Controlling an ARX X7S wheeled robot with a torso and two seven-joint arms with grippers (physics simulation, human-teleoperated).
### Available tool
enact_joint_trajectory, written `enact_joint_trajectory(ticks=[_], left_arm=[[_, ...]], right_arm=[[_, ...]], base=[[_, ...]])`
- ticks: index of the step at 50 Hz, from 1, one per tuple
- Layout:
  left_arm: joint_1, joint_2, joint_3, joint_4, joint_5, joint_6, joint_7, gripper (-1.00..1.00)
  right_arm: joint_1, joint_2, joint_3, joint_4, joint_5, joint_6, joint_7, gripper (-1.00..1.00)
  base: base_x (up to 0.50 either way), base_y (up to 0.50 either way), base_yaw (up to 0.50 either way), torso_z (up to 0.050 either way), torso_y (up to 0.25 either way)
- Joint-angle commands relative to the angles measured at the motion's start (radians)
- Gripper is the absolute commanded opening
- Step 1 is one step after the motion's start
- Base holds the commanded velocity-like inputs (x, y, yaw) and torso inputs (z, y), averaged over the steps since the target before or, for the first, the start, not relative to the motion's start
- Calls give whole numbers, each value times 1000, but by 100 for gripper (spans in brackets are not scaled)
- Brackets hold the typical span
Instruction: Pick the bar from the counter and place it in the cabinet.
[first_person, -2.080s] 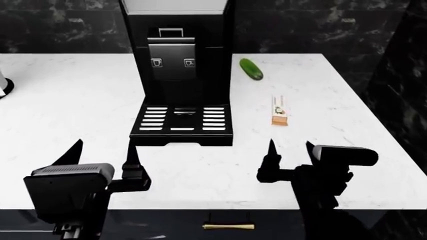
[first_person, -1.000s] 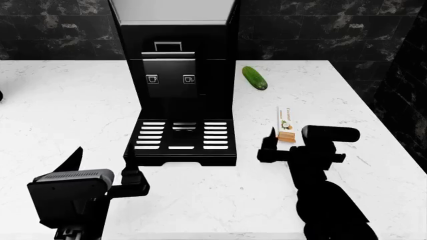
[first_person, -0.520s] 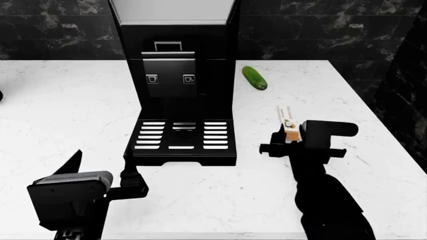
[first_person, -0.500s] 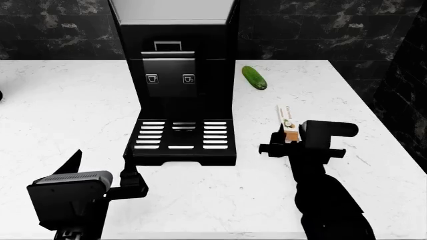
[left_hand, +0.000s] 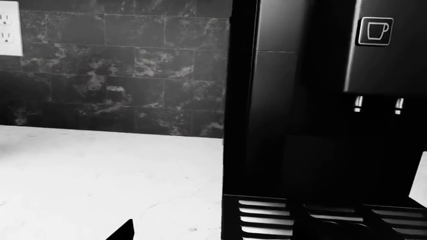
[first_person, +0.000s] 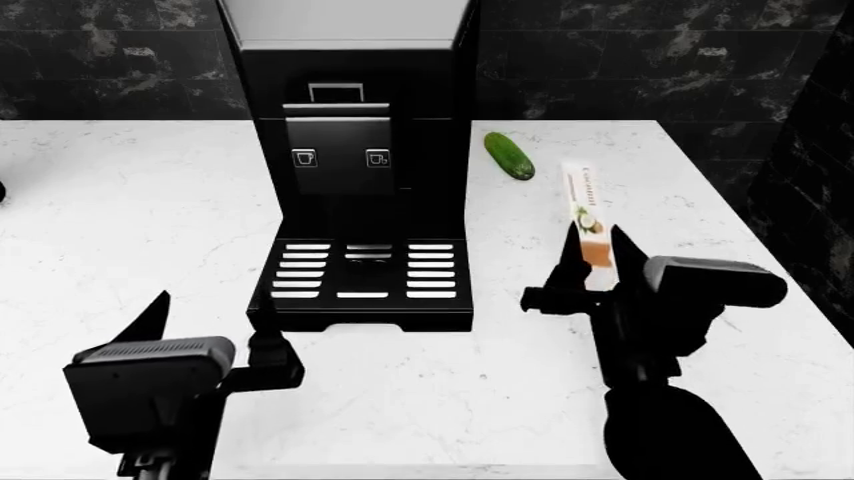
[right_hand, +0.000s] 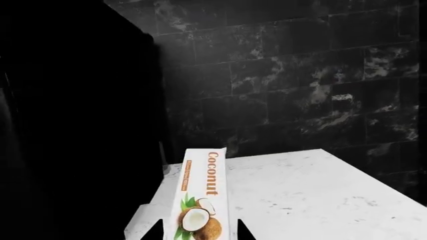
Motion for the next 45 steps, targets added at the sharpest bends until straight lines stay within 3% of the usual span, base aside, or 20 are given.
enact_joint_trajectory(ticks=[1, 18, 45], left_arm=[[-29, 15, 29, -8, 15, 18, -5, 100], [-36, 17, 44, -22, 18, 35, -7, 100], [-37, -3, 43, 37, 31, 50, -31, 100]], right_arm=[[-118, -8, -16, -95, -48, -148, 3, -100], [-228, -19, -26, -103, -72, -246, 21, -100], [-241, 10, -16, -240, -98, -272, 64, -100]], base=[[0, 0, 0, 0, 0], [0, 0, 0, 0, 0], [0, 0, 0, 0, 0]])
